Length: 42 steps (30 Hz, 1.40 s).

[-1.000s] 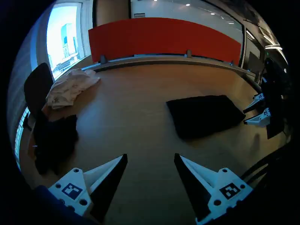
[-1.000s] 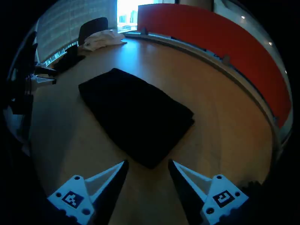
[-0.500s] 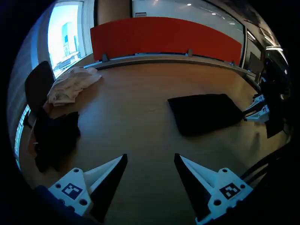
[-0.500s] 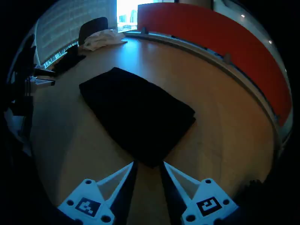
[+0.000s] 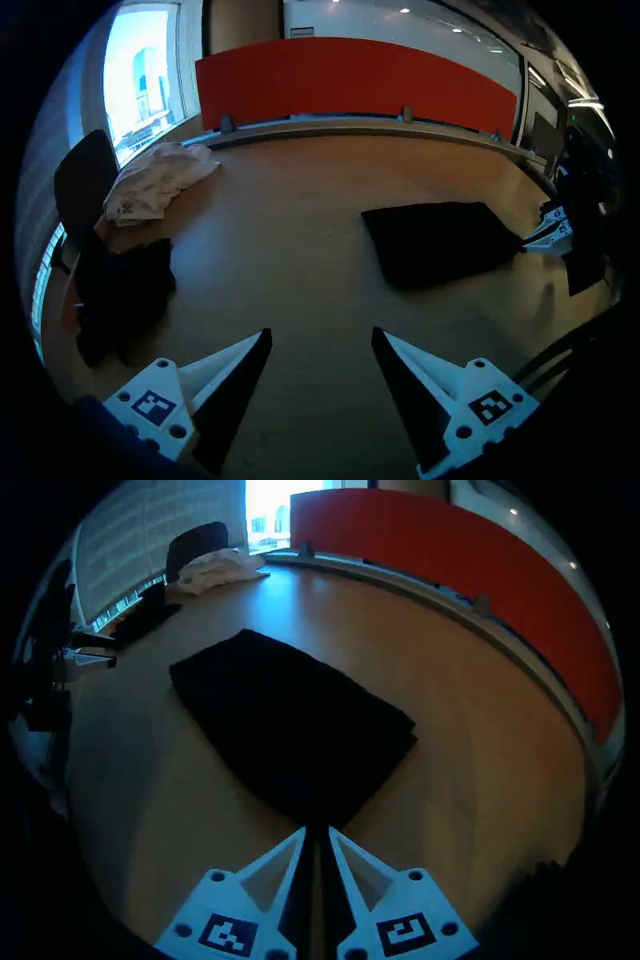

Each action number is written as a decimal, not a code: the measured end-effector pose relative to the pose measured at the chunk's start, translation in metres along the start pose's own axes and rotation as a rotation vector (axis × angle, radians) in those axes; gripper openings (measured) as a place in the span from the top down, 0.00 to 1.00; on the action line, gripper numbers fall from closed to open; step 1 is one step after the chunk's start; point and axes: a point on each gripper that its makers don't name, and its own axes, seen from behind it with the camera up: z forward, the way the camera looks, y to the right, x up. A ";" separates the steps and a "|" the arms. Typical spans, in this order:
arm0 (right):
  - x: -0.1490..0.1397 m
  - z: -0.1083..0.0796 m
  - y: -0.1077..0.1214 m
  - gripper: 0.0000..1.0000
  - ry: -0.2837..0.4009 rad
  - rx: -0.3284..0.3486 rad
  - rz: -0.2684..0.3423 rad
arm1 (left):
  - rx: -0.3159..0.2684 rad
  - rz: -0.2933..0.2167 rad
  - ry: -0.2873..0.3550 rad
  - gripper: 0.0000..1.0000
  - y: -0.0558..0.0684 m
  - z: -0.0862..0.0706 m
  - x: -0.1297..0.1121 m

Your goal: Fold towel

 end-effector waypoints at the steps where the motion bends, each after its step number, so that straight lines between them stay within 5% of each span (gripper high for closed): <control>1: 0.001 0.000 0.000 0.96 0.002 -0.002 -0.001 | 0.000 0.000 0.000 0.08 0.000 0.000 0.000; 11: 0.022 -0.007 -0.001 0.96 0.039 -0.021 -0.027 | 0.003 -0.006 0.005 0.08 -0.003 -0.001 0.002; 29: 0.105 -0.031 -0.003 0.95 0.173 -0.037 -0.076 | 0.011 -0.011 0.012 0.08 -0.008 -0.006 0.003; 42: 0.125 -0.028 -0.009 0.95 0.181 -0.027 -0.117 | 0.017 -0.018 0.018 0.07 -0.015 -0.010 0.004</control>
